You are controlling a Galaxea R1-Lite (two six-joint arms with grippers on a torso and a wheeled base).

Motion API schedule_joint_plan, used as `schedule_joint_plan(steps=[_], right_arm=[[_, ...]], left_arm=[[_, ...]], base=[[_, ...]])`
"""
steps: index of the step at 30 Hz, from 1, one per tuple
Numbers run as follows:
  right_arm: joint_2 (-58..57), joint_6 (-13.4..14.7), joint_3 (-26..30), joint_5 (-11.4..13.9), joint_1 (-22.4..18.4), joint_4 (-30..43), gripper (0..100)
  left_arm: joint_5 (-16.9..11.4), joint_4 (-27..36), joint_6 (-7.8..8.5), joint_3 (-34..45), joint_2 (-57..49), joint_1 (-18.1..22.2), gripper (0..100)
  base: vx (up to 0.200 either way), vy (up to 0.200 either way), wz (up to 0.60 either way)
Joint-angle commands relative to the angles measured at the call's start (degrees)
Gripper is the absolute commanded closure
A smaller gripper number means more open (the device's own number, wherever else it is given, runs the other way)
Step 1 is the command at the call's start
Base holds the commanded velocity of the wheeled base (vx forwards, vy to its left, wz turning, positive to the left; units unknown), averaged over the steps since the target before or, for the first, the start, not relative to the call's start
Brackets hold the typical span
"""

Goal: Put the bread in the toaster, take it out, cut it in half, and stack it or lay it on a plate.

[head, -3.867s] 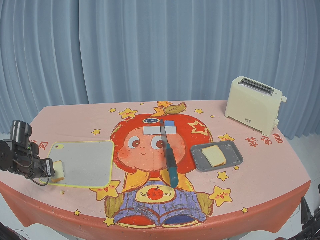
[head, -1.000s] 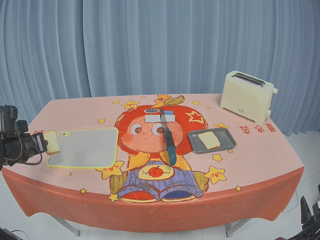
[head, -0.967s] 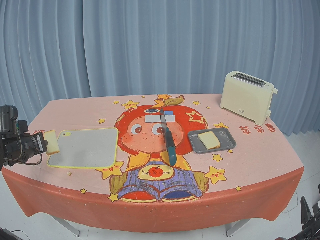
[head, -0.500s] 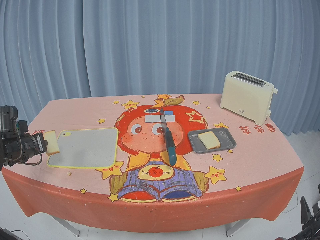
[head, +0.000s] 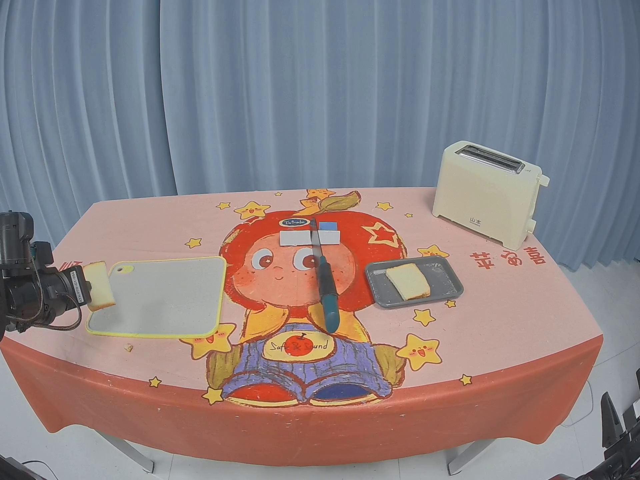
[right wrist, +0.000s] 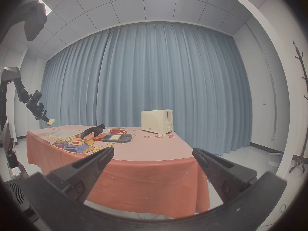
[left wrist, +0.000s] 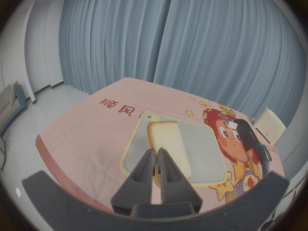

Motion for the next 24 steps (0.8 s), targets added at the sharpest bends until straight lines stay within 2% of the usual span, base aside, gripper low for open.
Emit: schedule_joint_plan(steps=[1,14,24], right_arm=[[-0.4,0.0,1.0,0.0,0.0,0.0,0],[-0.4,0.0,1.0,0.0,0.0,0.0,0],[-0.4,0.0,1.0,0.0,0.0,0.0,0]], left_arm=[[-0.1,-0.1,0.07,0.0,0.0,0.0,100],[-0.2,0.0,0.42,0.4,-0.1,-0.1,100],[-1.1,-0.1,0.25,-0.4,-1.5,-0.7,100]], base=[[0.0,-0.2,0.0],[0.0,-0.2,0.0],[0.0,0.0,0.0]])
